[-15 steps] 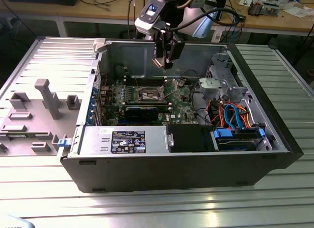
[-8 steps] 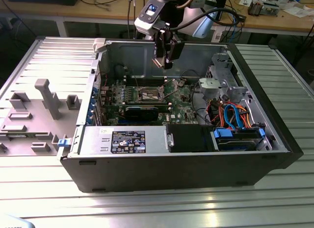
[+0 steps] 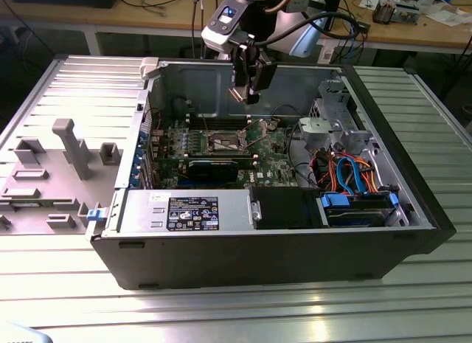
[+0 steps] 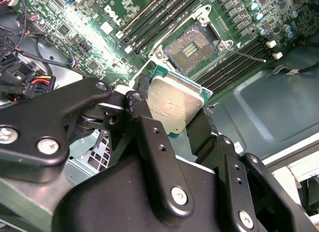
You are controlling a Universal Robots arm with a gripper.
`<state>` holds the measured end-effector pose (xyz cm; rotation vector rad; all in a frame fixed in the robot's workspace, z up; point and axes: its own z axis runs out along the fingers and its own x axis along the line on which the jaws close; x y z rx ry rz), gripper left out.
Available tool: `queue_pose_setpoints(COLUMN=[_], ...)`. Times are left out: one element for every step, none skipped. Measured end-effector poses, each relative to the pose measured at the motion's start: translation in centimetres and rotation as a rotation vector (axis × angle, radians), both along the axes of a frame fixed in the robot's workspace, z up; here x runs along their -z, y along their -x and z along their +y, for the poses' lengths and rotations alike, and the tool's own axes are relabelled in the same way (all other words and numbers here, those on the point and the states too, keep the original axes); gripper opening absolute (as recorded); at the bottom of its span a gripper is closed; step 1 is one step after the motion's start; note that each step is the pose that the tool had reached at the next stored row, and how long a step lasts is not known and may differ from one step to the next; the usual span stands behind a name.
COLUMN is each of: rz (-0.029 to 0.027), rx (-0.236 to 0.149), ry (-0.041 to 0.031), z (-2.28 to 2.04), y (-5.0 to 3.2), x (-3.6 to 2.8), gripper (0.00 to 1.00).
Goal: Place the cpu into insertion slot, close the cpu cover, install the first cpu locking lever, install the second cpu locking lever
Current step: 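Place the cpu into insertion slot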
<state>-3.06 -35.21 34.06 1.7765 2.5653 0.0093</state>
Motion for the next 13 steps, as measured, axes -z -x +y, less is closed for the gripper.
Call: queue_pose_setpoints(rz=[0.0, 0.0, 0.0, 0.0, 0.0, 0.0, 0.0, 0.0001, 0.0, 0.0001, 0.0, 0.0, 0.0], rx=[0.001, 0.003, 0.005, 0.006, 0.008, 0.009, 0.01, 0.012, 0.013, 0.014, 0.015, 0.016, 0.018], ry=[0.0, 0.0001, 0.0001, 0.0, 0.0, 0.0, 0.0001, 0.0, 0.0001, 0.0, 0.0, 0.0, 0.0], z=[0.0, 0.0, 0.0, 0.0, 0.0, 0.0, 0.0, 0.0, 0.0, 0.0, 0.0, 0.0, 0.0], y=[0.0, 0.0, 0.0, 0.0, 0.0, 0.0, 0.0, 0.0, 0.0, 0.0, 0.0, 0.0, 0.0], x=[0.0, 0.0, 0.0, 0.0, 0.0, 0.0, 0.0, 0.0, 0.0, 0.0, 0.0, 0.0, 0.0], gripper=[0.55, 0.55, 0.55, 0.55, 0.55, 0.55, 0.55, 0.55, 0.55, 0.55, 0.55, 0.55, 0.55])
